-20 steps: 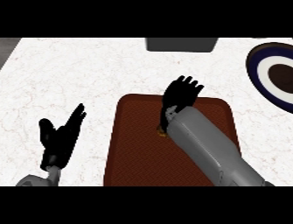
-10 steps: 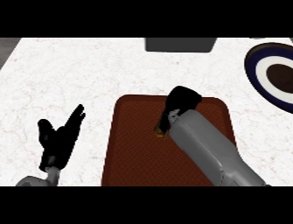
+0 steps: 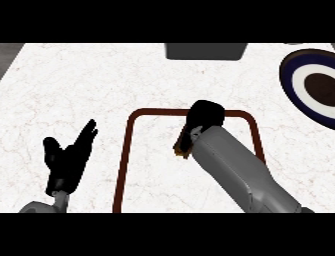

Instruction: Pick the sweet potato from the tray and place it in the plate

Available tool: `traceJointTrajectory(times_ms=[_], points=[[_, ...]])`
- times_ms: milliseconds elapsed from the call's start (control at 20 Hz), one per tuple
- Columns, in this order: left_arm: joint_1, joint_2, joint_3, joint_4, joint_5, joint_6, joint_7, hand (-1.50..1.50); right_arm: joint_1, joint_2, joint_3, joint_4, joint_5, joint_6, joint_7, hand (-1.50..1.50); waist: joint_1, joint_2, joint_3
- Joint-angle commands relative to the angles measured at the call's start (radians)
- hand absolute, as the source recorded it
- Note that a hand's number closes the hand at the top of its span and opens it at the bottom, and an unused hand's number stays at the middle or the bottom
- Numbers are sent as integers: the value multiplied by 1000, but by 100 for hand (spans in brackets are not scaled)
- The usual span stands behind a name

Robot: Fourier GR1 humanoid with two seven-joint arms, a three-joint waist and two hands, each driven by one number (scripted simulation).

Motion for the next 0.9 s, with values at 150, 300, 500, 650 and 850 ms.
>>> traceJointTrajectory(times_ms=[150, 300, 500, 650, 850], points=[[12, -23, -26, -13, -6, -3, 6, 0, -176, -113, -194, 120, 86, -265, 120, 150, 24, 38, 1], [2, -19, -14, -15, -4, -2, 2, 0, -239, -180, -280, 112, 115, -394, 101, 150, 38, 51, 3], [2, -15, -32, -19, -10, -25, -3, 0, -306, -249, -270, 117, 268, -570, 64, 150, 61, 57, 0], [-27, -11, -19, -26, -9, -16, 18, 0, -326, -298, -275, 157, 378, -675, 100, 150, 58, 58, 0], [-14, -19, -37, -17, -21, -23, 0, 0, -361, -318, -314, 175, 488, -791, 171, 150, 60, 55, -1]])
